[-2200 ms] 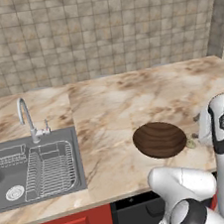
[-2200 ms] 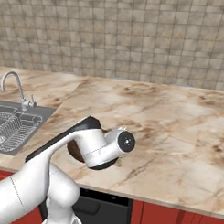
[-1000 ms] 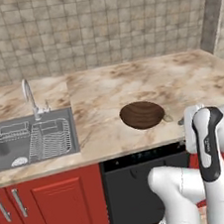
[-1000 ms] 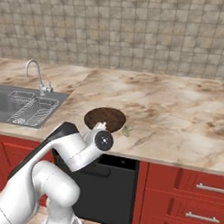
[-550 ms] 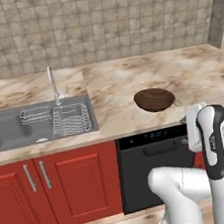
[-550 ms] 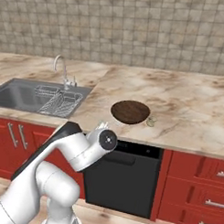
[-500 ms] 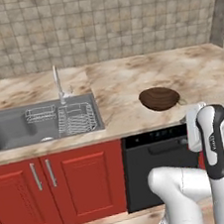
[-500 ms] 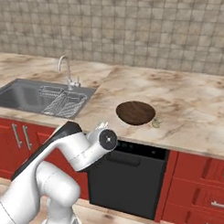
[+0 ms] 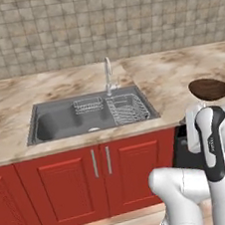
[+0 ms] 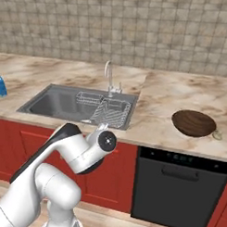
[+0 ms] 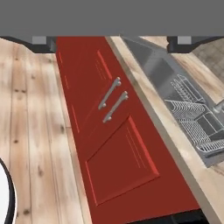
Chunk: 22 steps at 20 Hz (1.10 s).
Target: Gather the eggs and milk located in the vicinity of the sink area and place them right next to the bowl.
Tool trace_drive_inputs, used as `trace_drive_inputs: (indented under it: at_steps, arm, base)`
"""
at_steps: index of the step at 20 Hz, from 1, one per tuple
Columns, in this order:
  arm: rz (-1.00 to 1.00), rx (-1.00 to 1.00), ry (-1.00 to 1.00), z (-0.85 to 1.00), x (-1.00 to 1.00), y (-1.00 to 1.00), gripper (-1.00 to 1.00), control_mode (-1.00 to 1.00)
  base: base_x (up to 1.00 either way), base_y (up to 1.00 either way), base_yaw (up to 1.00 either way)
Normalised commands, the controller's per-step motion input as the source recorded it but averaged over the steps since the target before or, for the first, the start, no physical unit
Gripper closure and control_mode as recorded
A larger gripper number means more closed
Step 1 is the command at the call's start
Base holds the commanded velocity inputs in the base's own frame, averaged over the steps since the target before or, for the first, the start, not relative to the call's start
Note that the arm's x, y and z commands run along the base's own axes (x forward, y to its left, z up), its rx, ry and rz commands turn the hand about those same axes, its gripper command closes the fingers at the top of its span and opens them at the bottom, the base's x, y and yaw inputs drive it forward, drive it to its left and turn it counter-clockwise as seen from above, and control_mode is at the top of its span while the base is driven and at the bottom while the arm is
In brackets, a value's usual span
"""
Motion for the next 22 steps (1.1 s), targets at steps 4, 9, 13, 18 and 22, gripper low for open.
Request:
trace_drive_inputs:
  at_steps: [4,9,13,18,22]
  arm:
    - [0.0,0.0,0.0,0.0,0.0,0.0,-1.0,1.0]
    - [0.0,0.0,0.0,0.0,0.0,0.0,-1.0,1.0]
    - [0.0,0.0,0.0,0.0,0.0,0.0,-1.0,1.0]
    - [0.0,0.0,0.0,0.0,0.0,0.0,-1.0,1.0]
    - [0.0,0.0,0.0,0.0,0.0,0.0,-1.0,1.0]
  base:
    - [0.25,1.0,0.0]
    - [0.33,1.0,0.0]
    - [0.37,1.0,0.0]
    - [0.43,1.0,0.0]
    - [0.53,1.0,0.0]
